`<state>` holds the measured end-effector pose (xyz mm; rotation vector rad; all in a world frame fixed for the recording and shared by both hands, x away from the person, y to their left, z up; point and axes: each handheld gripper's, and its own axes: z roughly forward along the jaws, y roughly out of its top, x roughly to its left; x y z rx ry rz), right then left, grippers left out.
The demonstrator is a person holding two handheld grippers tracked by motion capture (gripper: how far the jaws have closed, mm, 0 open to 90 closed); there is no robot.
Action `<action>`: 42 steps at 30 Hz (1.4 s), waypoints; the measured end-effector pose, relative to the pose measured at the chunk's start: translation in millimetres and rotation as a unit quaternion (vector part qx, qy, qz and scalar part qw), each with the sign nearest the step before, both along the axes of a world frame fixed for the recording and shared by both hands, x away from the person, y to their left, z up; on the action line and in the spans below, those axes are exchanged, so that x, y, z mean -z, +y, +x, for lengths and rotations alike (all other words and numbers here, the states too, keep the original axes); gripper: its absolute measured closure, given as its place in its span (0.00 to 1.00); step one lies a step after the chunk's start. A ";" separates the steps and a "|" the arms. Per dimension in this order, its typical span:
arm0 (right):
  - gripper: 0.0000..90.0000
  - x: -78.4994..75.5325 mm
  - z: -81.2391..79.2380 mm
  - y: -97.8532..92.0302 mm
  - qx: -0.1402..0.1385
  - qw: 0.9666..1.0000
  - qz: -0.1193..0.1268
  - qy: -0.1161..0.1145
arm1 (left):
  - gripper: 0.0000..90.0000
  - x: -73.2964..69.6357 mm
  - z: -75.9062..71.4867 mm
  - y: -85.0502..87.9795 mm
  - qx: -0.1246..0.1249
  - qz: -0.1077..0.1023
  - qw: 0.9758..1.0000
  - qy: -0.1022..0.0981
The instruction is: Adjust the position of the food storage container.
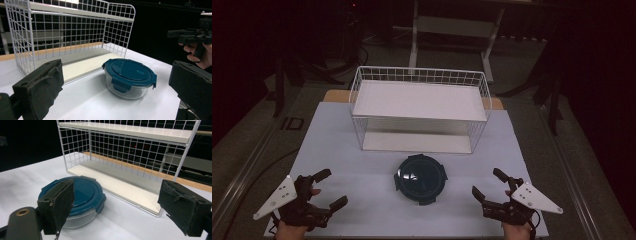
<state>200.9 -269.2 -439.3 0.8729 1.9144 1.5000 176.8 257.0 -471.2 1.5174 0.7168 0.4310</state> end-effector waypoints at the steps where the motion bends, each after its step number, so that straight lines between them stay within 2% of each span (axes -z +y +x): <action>1: 0.15 -0.6 -0.4 0.2 0.001 1.000 0.000 -0.001 | 0.00 -0.2 -0.4 -0.4 0.000 0.000 1.000 -0.001; 8: 0.15 -4.7 -1.2 1.8 0.002 1.000 0.003 -0.001 | 0.00 -2.0 -2.8 -4.1 0.007 -0.006 1.000 -0.007; 13: 0.15 -14.7 -2.1 3.1 -0.006 1.000 0.022 -0.002 | 0.00 -4.7 -1.5 -11.7 0.036 -0.007 0.999 -0.004; 16: 0.15 -18.6 -2.0 3.8 -0.009 1.000 0.025 -0.002 | 0.00 -8.1 -0.1 -16.3 0.047 -0.009 0.999 -0.005; 20: 0.15 -28.6 0.4 5.9 -0.015 0.999 0.029 -0.008 | 0.00 -18.0 3.9 -34.8 0.083 0.006 0.997 -0.007; 21: 0.15 -30.7 0.8 6.2 -0.017 0.999 0.032 -0.009 | 0.00 -20.3 4.9 -40.2 0.088 0.016 0.996 -0.003; 22: 0.15 -30.7 0.8 6.2 -0.017 0.999 0.032 -0.009 | 0.00 -20.3 4.9 -40.2 0.088 0.016 0.996 -0.003; 23: 0.15 -33.2 0.9 6.7 -0.016 0.999 0.035 -0.013 | 0.00 -22.8 7.7 -46.2 0.113 0.015 0.993 0.014; 24: 0.15 -36.1 0.8 7.9 -0.017 0.999 0.036 -0.019 | 0.00 -23.4 8.9 -49.1 0.120 0.018 0.992 0.021; 26: 0.15 -38.2 0.6 8.8 -0.018 0.999 0.036 -0.023 | 0.03 -23.3 10.6 -56.6 0.122 0.039 0.991 0.025; 28: 0.15 -39.5 0.3 9.5 -0.020 0.999 0.037 -0.023 | 0.11 -21.3 13.6 -62.2 0.139 0.051 0.989 0.030; 30: 0.15 -39.4 -0.3 9.1 -0.022 0.999 0.034 -0.022 | 0.21 -17.2 18.2 -69.8 0.150 0.072 0.985 0.033; 31: 0.15 -38.9 -0.4 8.4 -0.022 0.999 0.035 -0.019 | 0.27 -16.1 19.7 -71.5 0.150 0.078 0.985 0.034; 32: 0.15 -38.6 -0.3 7.9 -0.023 0.999 0.036 -0.019 | 0.31 -14.4 22.0 -73.2 0.156 0.082 0.984 0.039; 33: 0.15 -38.0 -0.4 7.3 -0.022 0.999 0.037 -0.017 | 0.40 -12.6 24.0 -75.4 0.163 0.085 0.982 0.042; 37: 0.15 -35.5 -1.1 6.1 -0.023 0.999 0.035 -0.016 | 0.62 -3.9 33.6 -85.1 0.172 0.114 0.977 0.058; 38: 0.15 -35.1 -1.5 6.2 -0.024 0.999 0.035 -0.013 | 0.65 -1.2 36.4 -87.2 0.176 0.122 0.975 0.064; 40: 0.15 -34.5 -1.9 6.3 -0.024 0.999 0.033 -0.014 | 0.71 1.0 38.1 -88.9 0.173 0.128 0.974 0.068; 41: 0.15 -34.1 -1.8 6.3 -0.025 0.999 0.030 -0.015 | 0.75 7.3 42.8 -93.8 0.171 0.142 0.972 0.077; 42: 0.15 -33.9 -1.8 6.2 -0.026 0.999 0.030 -0.014 | 0.76 9.8 44.7 -96.1 0.168 0.148 0.971 0.083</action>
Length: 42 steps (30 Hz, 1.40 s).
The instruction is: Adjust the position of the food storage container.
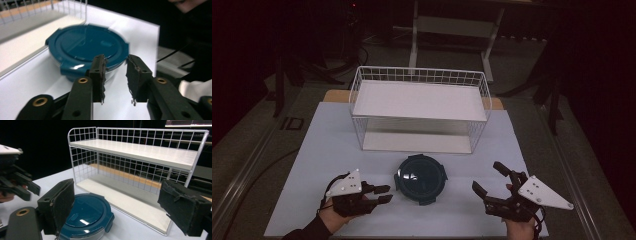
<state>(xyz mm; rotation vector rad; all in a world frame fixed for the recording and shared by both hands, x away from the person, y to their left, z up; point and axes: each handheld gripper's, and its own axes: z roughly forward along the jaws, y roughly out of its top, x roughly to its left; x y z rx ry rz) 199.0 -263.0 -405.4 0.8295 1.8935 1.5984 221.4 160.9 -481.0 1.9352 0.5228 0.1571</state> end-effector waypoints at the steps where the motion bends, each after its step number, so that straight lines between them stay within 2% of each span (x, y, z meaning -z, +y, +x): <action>1: 0.15 0.3 0.0 -0.1 0.001 1.000 -0.001 0.000 | 0.79 2.5 2.1 -2.1 0.003 0.006 1.000 0.009; 3: 0.15 1.2 0.0 -0.2 0.000 1.000 -0.003 0.002 | 0.81 7.7 5.3 -7.1 0.004 0.025 1.000 0.015; 8: 0.15 4.7 1.3 0.3 -0.003 1.000 -0.006 0.007 | 0.99 18.6 13.2 -15.0 0.003 0.053 0.998 0.025; 10: 0.15 5.5 1.3 0.7 -0.004 1.000 -0.007 0.008 | 0.99 20.3 14.9 -15.8 0.007 0.055 0.998 0.031; 11: 0.15 7.0 1.3 1.6 -0.007 1.000 -0.009 0.009 | 0.99 23.2 16.4 -17.9 0.007 0.067 0.997 0.031; 17: 0.15 9.4 2.1 2.3 -0.009 1.000 -0.010 0.013 | 1.00 27.2 20.9 -24.0 0.009 0.073 0.996 0.040; 25: 0.15 10.3 2.2 1.1 -0.008 1.000 -0.008 0.016 | 1.00 29.4 24.4 -31.9 0.004 0.100 0.994 0.041; 31: 0.15 9.8 2.1 0.4 -0.009 1.000 -0.007 0.015 | 1.00 28.7 25.8 -31.0 -0.003 0.106 0.994 0.039; 42: 0.15 10.2 2.9 -0.8 -0.009 1.000 -0.002 0.020 | 1.00 29.1 34.7 -23.3 -0.020 0.099 0.994 0.046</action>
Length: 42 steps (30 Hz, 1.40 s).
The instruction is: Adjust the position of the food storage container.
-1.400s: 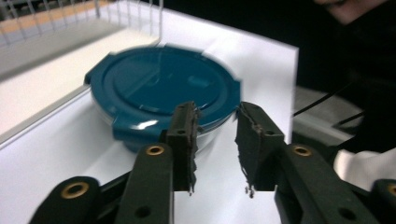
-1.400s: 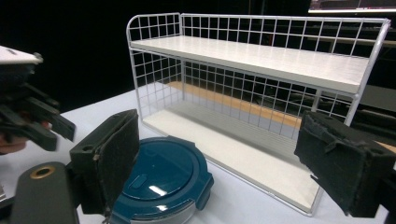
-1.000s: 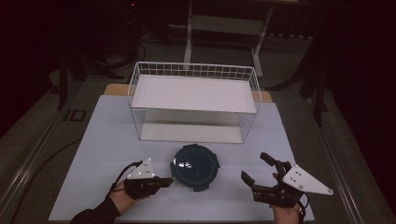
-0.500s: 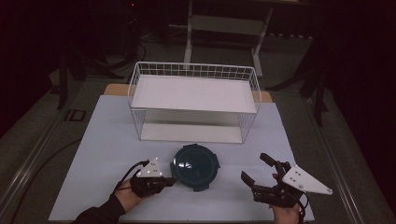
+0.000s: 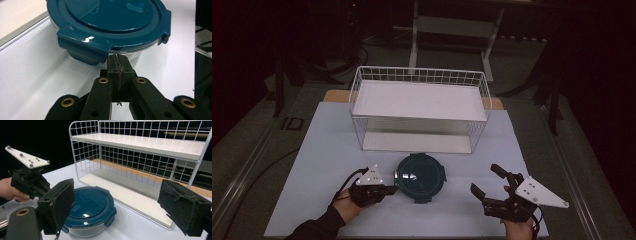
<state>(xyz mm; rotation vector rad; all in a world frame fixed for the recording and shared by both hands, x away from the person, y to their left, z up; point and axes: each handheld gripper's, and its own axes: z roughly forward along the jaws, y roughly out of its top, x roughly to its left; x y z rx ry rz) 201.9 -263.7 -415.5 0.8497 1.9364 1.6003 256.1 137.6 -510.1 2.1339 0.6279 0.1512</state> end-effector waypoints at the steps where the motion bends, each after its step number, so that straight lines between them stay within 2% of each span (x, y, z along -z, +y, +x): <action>1: 0.15 0.0 0.1 -0.1 0.000 1.000 0.000 0.000 | 1.00 -0.1 0.8 0.5 -0.001 -0.001 1.000 0.001; 20: 0.15 2.2 2.2 2.3 -0.003 1.000 -0.002 0.006 | 1.00 -1.5 9.6 3.9 -0.012 -0.004 1.000 -0.004; 23: 0.15 2.6 2.3 3.2 -0.004 1.000 -0.003 0.006 | 1.00 -1.4 10.3 4.4 -0.014 -0.007 1.000 0.004; 25: 0.15 2.8 2.1 3.5 -0.005 1.000 -0.003 0.007 | 1.00 -2.3 8.9 6.1 -0.011 -0.009 1.000 0.005; 28: 0.15 2.9 2.1 3.6 -0.005 1.000 -0.003 0.008 | 0.97 -7.7 5.0 12.3 -0.009 -0.026 1.000 0.004; 30: 0.15 3.0 2.3 3.7 -0.006 1.000 -0.003 0.009 | 0.90 -13.1 3.2 18.1 -0.012 -0.041 0.999 0.004; 31: 0.15 3.1 2.6 3.9 -0.007 1.000 -0.004 0.010 | 0.84 -15.8 2.9 21.0 -0.015 -0.051 0.999 0.006; 33: 0.15 3.5 2.7 4.9 -0.008 1.000 -0.008 0.012 | 0.61 -20.1 3.9 27.1 -0.021 -0.067 0.997 0.015; 36: 0.15 4.0 2.4 5.8 -0.009 1.000 -0.010 0.012 | 0.38 -25.9 3.8 35.4 -0.026 -0.102 0.994 0.029; 38: 0.15 4.5 2.5 6.1 -0.009 1.000 -0.011 0.011 | 0.21 -30.0 2.4 38.6 -0.014 -0.119 0.992 0.030; 40: 0.15 4.9 3.0 6.1 -0.009 1.000 -0.010 0.011 | 0.15 -32.6 1.7 39.2 -0.015 -0.118 0.993 0.027; 41: 0.15 5.2 3.6 6.1 -0.011 1.000 -0.009 0.013 | 0.15 -35.9 0.9 39.8 -0.013 -0.123 0.992 0.027; 42: 0.15 5.5 4.2 6.3 -0.013 1.000 -0.010 0.016 | 0.10 -37.9 0.8 39.9 -0.013 -0.127 0.991 0.029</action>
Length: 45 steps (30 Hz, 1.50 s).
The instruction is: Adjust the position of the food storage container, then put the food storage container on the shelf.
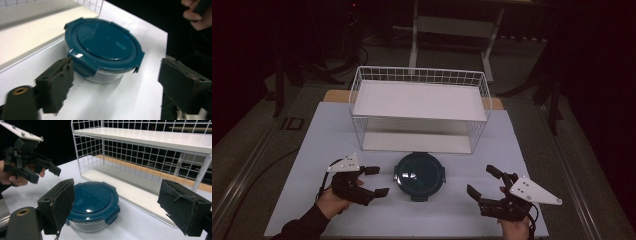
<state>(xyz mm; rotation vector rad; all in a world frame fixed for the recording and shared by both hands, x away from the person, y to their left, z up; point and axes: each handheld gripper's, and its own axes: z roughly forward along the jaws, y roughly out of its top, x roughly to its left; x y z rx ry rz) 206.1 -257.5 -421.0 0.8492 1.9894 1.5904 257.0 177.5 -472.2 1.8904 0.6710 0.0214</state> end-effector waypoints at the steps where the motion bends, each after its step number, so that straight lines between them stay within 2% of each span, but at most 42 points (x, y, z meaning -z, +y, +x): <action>1: 0.15 0.2 0.2 0.1 0.000 1.000 0.000 -0.001 | 0.04 -3.0 0.0 -0.3 0.002 -0.003 1.000 0.005; 2: 0.15 0.3 0.2 0.5 0.000 1.000 -0.001 -0.002 | 0.01 -6.3 -0.4 -0.8 0.003 -0.006 1.000 0.007; 6: 0.11 -1.6 -1.7 3.1 0.005 1.000 -0.006 -0.017 | 0.01 -22.9 -3.8 -4.0 0.007 -0.006 1.000 -0.006; 11: 0.11 -5.3 -2.5 7.1 0.005 1.000 -0.013 -0.023 | 0.01 -39.9 -2.8 -6.3 0.003 -0.007 1.000 -0.011; 17: 0.11 -10.3 -1.6 13.0 0.000 0.999 -0.025 -0.033 | 0.01 -52.8 4.7 -5.8 -0.005 -0.014 1.000 -0.011; 20: 0.13 -13.2 1.5 13.6 0.002 0.999 -0.014 -0.034 | 0.01 -55.7 10.1 -7.0 -0.011 -0.015 1.000 -0.016; 25: 0.15 -12.9 9.1 15.1 0.000 0.999 0.002 -0.032 | 0.01 -53.1 23.3 -10.4 -0.018 -0.029 0.999 0.000; 27: 0.16 -11.9 11.5 14.9 -0.014 1.000 0.011 -0.019 | 0.01 -47.9 29.8 -12.4 -0.028 -0.038 0.999 0.014; 29: 0.18 -10.6 13.1 17.1 -0.001 1.000 0.002 0.005 | 0.01 -42.9 35.4 -13.9 -0.036 -0.043 0.998 0.031; 30: 0.19 -9.4 14.1 19.0 0.007 1.000 -0.007 0.007 | 0.01 -39.0 39.5 -14.7 -0.043 -0.042 0.997 0.046; 32: 0.20 -6.9 15.3 21.5 -0.004 1.000 -0.005 0.011 | 0.01 -33.1 45.4 -15.4 -0.055 -0.044 0.994 0.079; 33: 0.20 -6.1 14.9 22.9 -0.003 1.000 -0.007 0.010 | 0.01 -27.5 50.2 -15.8 -0.061 -0.049 0.991 0.107; 34: 0.15 -4.6 14.5 25.0 -0.005 1.000 -0.011 -0.001 | 0.01 -24.8 52.0 -16.2 -0.067 -0.043 0.990 0.118; 35: 0.15 -4.0 14.3 25.8 -0.012 1.000 -0.009 -0.007 | 0.01 -21.1 53.9 -17.2 -0.078 -0.038 0.988 0.126; 37: 0.15 -3.0 14.0 29.0 -0.010 1.000 -0.021 -0.016 | 0.01 -15.2 56.7 -19.3 -0.082 -0.031 0.986 0.145; 38: 0.14 -2.5 14.5 30.5 -0.008 0.999 -0.028 -0.015 | 0.01 -12.1 58.4 -20.5 -0.081 -0.031 0.983 0.163; 39: 0.13 -1.9 14.9 31.6 -0.012 1.000 -0.024 -0.006 | 0.01 -8.4 60.0 -22.0 -0.081 -0.028 0.980 0.181; 41: 0.11 -0.6 15.7 33.7 -0.009 1.000 -0.020 0.004 | 0.02 -3.8 62.6 -23.2 -0.078 -0.024 0.976 0.203; 42: 0.11 0.0 15.7 35.0 -0.005 1.000 -0.022 0.005 | 0.03 -0.6 64.1 -24.3 -0.078 -0.018 0.973 0.217; 43: 0.11 0.7 16.3 36.3 -0.005 1.000 -0.019 0.007 | 0.03 1.4 64.8 -25.1 -0.080 -0.011 0.971 0.225; 45: 0.11 2.1 16.8 37.5 -0.006 1.000 -0.017 0.010 | 0.04 5.9 66.2 -26.6 -0.075 -0.009 0.968 0.239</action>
